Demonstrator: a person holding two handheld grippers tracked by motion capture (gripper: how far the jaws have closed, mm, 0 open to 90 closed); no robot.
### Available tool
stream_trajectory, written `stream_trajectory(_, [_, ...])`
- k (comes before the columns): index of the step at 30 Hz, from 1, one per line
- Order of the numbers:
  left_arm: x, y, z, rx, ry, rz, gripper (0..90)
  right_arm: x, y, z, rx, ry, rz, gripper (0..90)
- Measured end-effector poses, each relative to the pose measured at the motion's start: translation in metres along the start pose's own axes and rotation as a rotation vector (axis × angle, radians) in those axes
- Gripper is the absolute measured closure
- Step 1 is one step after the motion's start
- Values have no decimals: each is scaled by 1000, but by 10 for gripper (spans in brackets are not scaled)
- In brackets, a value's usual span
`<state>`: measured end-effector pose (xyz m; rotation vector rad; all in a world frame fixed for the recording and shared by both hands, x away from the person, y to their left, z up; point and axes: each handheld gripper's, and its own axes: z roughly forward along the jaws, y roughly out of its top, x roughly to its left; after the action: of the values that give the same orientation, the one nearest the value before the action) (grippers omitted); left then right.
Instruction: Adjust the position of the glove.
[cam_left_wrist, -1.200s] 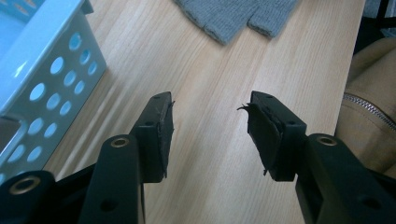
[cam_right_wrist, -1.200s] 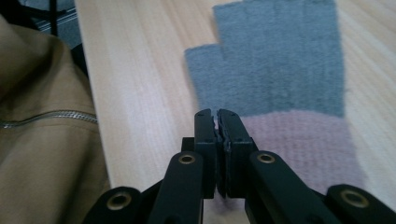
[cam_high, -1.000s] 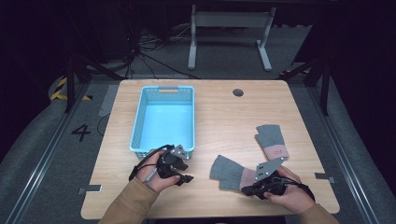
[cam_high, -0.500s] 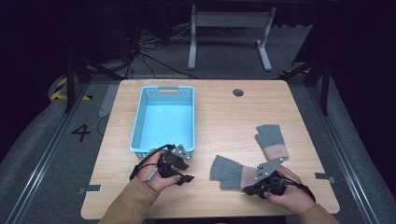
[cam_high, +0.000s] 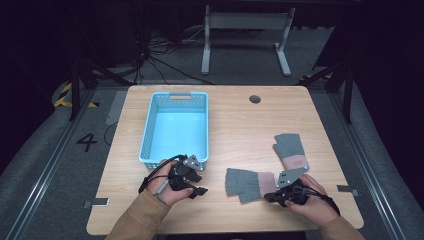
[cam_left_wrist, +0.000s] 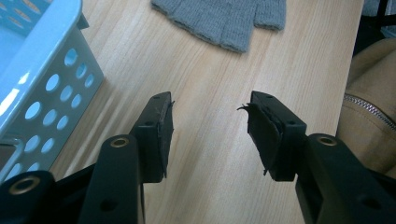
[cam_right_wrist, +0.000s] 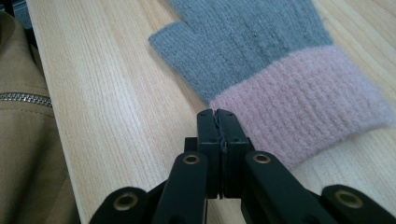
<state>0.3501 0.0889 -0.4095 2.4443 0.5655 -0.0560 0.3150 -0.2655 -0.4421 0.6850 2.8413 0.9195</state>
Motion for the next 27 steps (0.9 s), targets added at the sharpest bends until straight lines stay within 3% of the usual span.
stream_trajectory(9, [0, 0, -1, -8, -2, 0, 514, 1, 1, -4, -19, 16, 1, 899])
stream_trajectory(13, [1, 0, -2, -11, -3, -1, 517, 3, 3, -12, -57, 23, 9, 899])
stream_trajectory(27, [1, 0, -2, -11, -2, -4, 519, -5, 1, -28, -165, -99, 76, 899])
